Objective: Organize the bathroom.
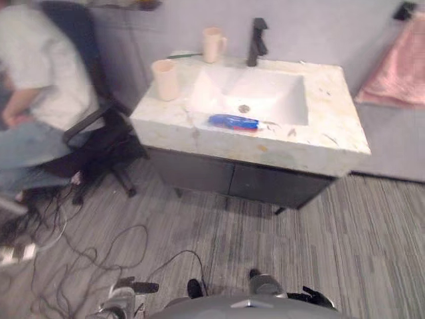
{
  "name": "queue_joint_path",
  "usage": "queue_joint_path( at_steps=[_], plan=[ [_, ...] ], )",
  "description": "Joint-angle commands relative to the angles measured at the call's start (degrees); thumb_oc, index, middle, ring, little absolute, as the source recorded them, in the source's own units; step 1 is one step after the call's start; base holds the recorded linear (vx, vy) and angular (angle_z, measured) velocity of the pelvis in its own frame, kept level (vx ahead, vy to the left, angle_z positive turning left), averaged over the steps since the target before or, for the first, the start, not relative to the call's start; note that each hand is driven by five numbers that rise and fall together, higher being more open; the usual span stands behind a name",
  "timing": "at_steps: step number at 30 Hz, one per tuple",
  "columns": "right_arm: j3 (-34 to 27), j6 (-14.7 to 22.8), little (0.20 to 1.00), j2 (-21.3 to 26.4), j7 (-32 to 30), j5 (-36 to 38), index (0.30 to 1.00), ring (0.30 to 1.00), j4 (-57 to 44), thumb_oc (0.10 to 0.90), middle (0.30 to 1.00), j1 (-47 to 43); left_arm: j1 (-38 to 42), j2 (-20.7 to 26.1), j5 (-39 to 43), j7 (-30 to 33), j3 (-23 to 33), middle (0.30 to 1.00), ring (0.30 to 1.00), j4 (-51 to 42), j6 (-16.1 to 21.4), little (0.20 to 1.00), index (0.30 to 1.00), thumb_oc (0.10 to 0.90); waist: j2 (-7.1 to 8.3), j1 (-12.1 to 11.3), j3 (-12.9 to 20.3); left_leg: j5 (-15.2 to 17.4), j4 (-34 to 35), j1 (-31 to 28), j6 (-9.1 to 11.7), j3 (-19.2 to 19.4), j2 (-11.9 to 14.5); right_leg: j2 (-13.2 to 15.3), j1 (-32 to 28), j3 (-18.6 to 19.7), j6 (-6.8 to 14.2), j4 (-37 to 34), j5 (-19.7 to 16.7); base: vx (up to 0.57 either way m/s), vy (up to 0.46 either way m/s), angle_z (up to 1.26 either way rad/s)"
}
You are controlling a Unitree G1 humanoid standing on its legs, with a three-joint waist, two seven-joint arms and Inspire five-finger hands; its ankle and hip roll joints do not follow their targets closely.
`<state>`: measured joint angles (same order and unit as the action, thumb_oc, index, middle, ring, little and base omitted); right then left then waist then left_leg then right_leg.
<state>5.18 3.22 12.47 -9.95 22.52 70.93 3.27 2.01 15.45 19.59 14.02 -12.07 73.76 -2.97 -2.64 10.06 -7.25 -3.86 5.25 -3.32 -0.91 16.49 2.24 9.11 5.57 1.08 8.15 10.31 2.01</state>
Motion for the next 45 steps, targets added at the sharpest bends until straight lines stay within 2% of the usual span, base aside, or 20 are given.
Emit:
queue_joint_path(
  at_steps=[1, 2, 3, 6, 8, 9, 11, 13, 14, 16, 20, 21, 27, 31, 35, 37, 39, 41, 44, 45],
  plan=[
    [2.0, 5.5, 0.9, 2.7, 1.0, -4.5, 0.9, 0.9, -1.7, 0.8, 0.9, -4.4, -0.4, 2.0, -1.5, 1.2, 4.8, 0.9, 0.9, 1.6, -0.7, 0.9, 0.9, 0.8, 1.58, -2.8, 1.2, 5.0, -0.2, -2.7, 1.9, -1.1, 2.8, 0.1, -0.4, -12.4, 1.8, -3.0, -4.7, 0.04, -0.023, -2.32],
    [2.3, 5.5, 0.9, 2.4, 1.3, -4.4, 0.9, 0.9, -2.1, 0.8, 0.9, -4.4, -1.0, 2.4, -1.8, 1.3, 6.1, 0.9, 0.9, 1.5, -0.3, 0.9, 0.9, 0.8, 1.83, -3.6, 1.2, 6.2, -0.2, -3.6, 2.0, 2.3, 2.8, -0.3, -0.2, -18.1, 1.9, -3.2, -3.3, -0.01, -0.057, -2.43],
    [2.4, 6.1, 0.9, 2.3, 1.3, -4.2, 0.9, 0.9, -2.0, 0.8, 0.9, -4.0, -1.1, 2.5, -1.8, 1.6, 6.4, 0.9, 0.9, 1.3, 0.3, 0.9, 0.9, 0.8, 2.29, -3.7, 0.8, 6.0, -0.2, -3.7, 1.6, 4.0, 2.5, -1.2, 0.5, -19.6, 0.8, -4.1, -4.1, 0.0, -0.055, -2.39],
    [1.9, 7.0, 0.9, 2.2, 1.1, -2.9, 0.9, 0.9, -0.6, 0.8, 0.9, -2.7, -0.9, 2.3, -0.9, 2.6, 5.8, 0.9, 0.9, 0.7, 1.6, 0.9, 0.9, 0.8, 2.93, -2.7, 0.9, 6.5, -0.2, -4.8, 1.4, 3.3, 1.5, -4.0, 0.4, -15.4, -0.7, -7.3, -5.3, 0.08, -0.102, -0.76],
    [1.5, 8.2, 0.9, 2.5, 0.9, -4.5, 0.9, 0.9, 0.5, 0.8, 0.9, -2.3, -0.5, 1.2, 0.0, 4.9, 6.0, 0.9, 0.9, 0.2, 3.5, 0.9, 0.9, 0.8, 3.47, -3.1, 0.8, 5.7, -6.4, -3.6, 2.6, 2.6, 2.5, -4.7, -1.6, -14.8, -2.6, -8.4, -4.9, 0.1, -0.096, 0.33],
    [1.9, 7.3, 0.9, 3.1, 0.6, -5.7, 0.9, 0.9, -0.2, 0.8, 0.9, -2.0, 0.0, 0.5, -0.2, 6.5, 6.0, 0.9, 0.9, -0.7, 6.1, 0.9, 0.9, 0.8, 4.25, -4.3, -0.2, 0.3, -18.8, 2.3, 5.2, 0.0, 4.4, -5.2, -4.7, -14.0, -4.1, -10.4, -4.9, 0.05, -0.079, 0.17],
    [2.4, 6.5, 0.9, 3.9, 0.3, -5.9, 0.9, 0.9, -0.6, 0.8, 0.9, -2.1, 0.5, 0.4, 1.8, 10.6, 6.7, 0.9, 0.9, -3.1, 9.8, 0.9, 0.9, 0.8, 4.83, -5.8, -1.3, 0.5, -25.2, 7.3, 5.5, -3.9, 3.2, -4.8, -6.9, -12.8, -4.8, -11.9, -5.0, 0.02, 0.05, -0.32],
    [2.3, 6.3, 0.9, 4.4, 0.6, -6.5, 0.9, 0.9, -0.5, 0.8, 0.9, -2.4, 0.6, 0.7, 1.8, 14.7, 7.5, 0.9, 0.9, -5.7, 11.7, 0.9, 0.9, 0.8, 4.93, -7.0, -1.5, 1.8, -21.6, 8.1, 4.8, -5.8, 2.0, -4.7, -8.2, -11.5, -4.5, -12.6, -4.8, 0.02, 0.188, -0.73],
    [2.0, 6.6, 0.9, 4.8, 0.8, -5.9, 0.9, 0.9, -0.1, 0.8, 0.9, -2.8, 0.6, 0.9, 2.8, 19.6, 8.8, 0.9, 0.9, -7.8, 13.2, 0.9, 0.9, 0.8, 4.98, -7.5, -1.2, 2.1, -15.8, 7.0, 4.6, -5.7, 2.4, -4.7, -8.5, -10.7, -4.0, -12.8, -4.7, 0.05, 0.2, -0.85],
    [1.2, 6.9, 0.9, 4.5, 0.0, -4.7, 0.9, 0.9, 0.5, 0.8, 0.9, -3.0, 0.8, 1.0, 3.3, 24.0, 10.7, 0.9, 0.9, -8.8, 15.0, 0.9, 0.9, 0.8, 5.07, -7.1, -1.4, 2.5, -11.5, 5.0, 4.3, -3.6, 4.3, -3.5, -8.9, -11.4, -3.3, -11.9, -4.0, 0.03, 0.179, -0.32],
    [0.7, 6.7, 0.9, 3.2, -1.3, -0.9, 0.9, 0.9, 0.8, 0.8, 0.9, -1.9, 0.1, 0.3, 2.5, 35.8, 13.4, 0.9, 0.9, -8.8, 18.9, 0.9, 0.9, 0.8, 3.57, -7.7, 0.7, 0.7, -1.2, 1.1, 5.1, -5.8, 3.2, -3.3, -8.9, -13.6, -2.3, -12.4, -4.2, 0.04, 0.117, 0.3],
    [0.1, 6.9, 0.9, 2.9, -0.5, -2.7, 0.9, 0.9, 2.0, 0.8, 0.9, -2.0, -0.4, 0.5, 1.4, 39.0, 16.0, 0.9, 0.9, -7.7, 22.3, 0.9, 0.9, 0.8, 3.41, -8.0, 1.4, 1.1, -0.2, -0.1, 5.2, -5.9, 3.0, -3.0, -9.5, -15.0, -1.9, -13.3, -4.5, 0.05, 0.041, 0.09],
    [1.8, 4.6, 0.9, 1.4, -0.1, -3.1, 0.9, 0.9, 1.0, 0.8, 0.9, -2.0, -2.7, 0.7, -2.6, 48.4, 21.9, 0.9, 0.9, -14.8, 31.0, 0.9, 0.9, 0.8, 3.68, -10.0, 2.6, 2.3, -0.2, -0.8, 4.9, -7.1, 2.0, -2.6, -11.0, -17.2, -1.8, -13.7, -4.2, 0.02, 0.003, 0.28],
    [3.8, 2.8, 0.9, 1.6, -0.5, -2.1, 0.9, 0.9, -1.6, 0.8, 0.9, -2.4, -2.5, 5.3, -10.1, 49.7, 20.8, 0.9, 0.9, -29.7, 28.0, 0.9, 0.9, 0.8, 3.57, -10.8, 3.0, 2.7, -0.2, -0.9, 4.5, -7.8, 1.7, -2.7, -11.5, -16.8, -2.1, -14.2, -4.0, 0.0, -0.003, 0.25],
    [4.6, 2.8, 0.9, 1.8, -0.8, -1.5, 0.9, 0.9, -2.7, 0.8, 0.9, -1.9, -2.1, 17.2, -16.0, 47.9, 25.1, 0.9, 0.9, -53.6, 21.1, 0.9, 0.9, 0.8, 3.28, -11.4, 3.5, 2.7, -0.2, -0.4, 4.4, -7.8, 1.7, -2.9, -12.0, -16.8, -2.2, -14.9, -3.7, -0.01, -0.018, 0.12],
    [4.4, 3.3, 0.9, 1.7, -0.7, -2.0, 0.9, 0.9, -2.6, 0.8, 0.9, -1.5, -1.7, 21.2, -16.6, 43.6, 27.9, 0.9, 0.9, -62.5, 18.5, 0.9, 0.9, 0.8, 3.12, -11.6, 3.9, 2.6, -0.2, -0.2, 4.4, -7.7, 1.8, -2.9, -12.1, -17.0, -2.1, -14.9, -3.6, 0.0, 0.0, 0.0],
    [4.8, 4.0, 0.9, 1.5, -0.8, -2.3, 0.9, 0.9, -2.3, 0.8, 0.9, -1.0, -0.3, 26.0, -15.7, 34.0, 29.8, 0.9, 0.9, -70.5, 17.4, 0.9, 0.9, 0.8, 2.96, -11.6, 4.2, 2.7, -0.2, -0.5, 4.5, -7.5, 1.9, -2.9, -12.4, -17.4, -1.9, -15.0, -3.4, 0.0, 0.0, 0.0],
    [4.9, 4.2, 0.9, 1.7, -0.4, -2.8, 0.9, 0.9, -1.7, 0.8, 0.9, -1.0, 2.1, 29.9, -15.1, 28.2, 29.1, 0.9, 0.9, -76.2, 12.8, 0.9, 0.9, 0.8, 2.72, -11.3, 4.6, 3.0, -0.2, -0.9, 4.6, -7.2, 2.0, -2.9, -12.8, -17.6, -1.7, -15.0, -3.1, 0.01, -0.009, 0.02],
    [4.8, 4.2, 0.9, 2.3, 0.2, -2.9, 0.9, 0.9, -0.9, 0.8, 0.9, -1.4, 6.0, 35.4, -11.6, 18.8, 27.9, 0.9, 0.9, -79.7, 9.7, 0.9, 0.9, 0.8, 2.35, -10.9, 5.2, 2.8, -0.2, -0.8, 4.8, -6.6, 2.1, -2.9, -12.7, -17.6, -1.5, -15.1, -3.3, 0.0, -0.006, 0.01],
    [4.8, 3.9, 0.9, 2.7, 0.5, -3.1, 0.9, 0.9, -0.6, 0.8, 0.9, -1.8, 9.4, 40.1, -8.5, 10.0, 26.5, 0.9, 0.9, -82.3, 4.9, 0.9, 0.9, 0.8, 1.86, -10.5, 5.6, 3.1, -0.2, -1.4, 4.9, -6.1, 2.2, -3.0, -13.1, -17.4, -1.3, -15.1, -3.0, 0.0, -0.008, -0.04]
  ],
)
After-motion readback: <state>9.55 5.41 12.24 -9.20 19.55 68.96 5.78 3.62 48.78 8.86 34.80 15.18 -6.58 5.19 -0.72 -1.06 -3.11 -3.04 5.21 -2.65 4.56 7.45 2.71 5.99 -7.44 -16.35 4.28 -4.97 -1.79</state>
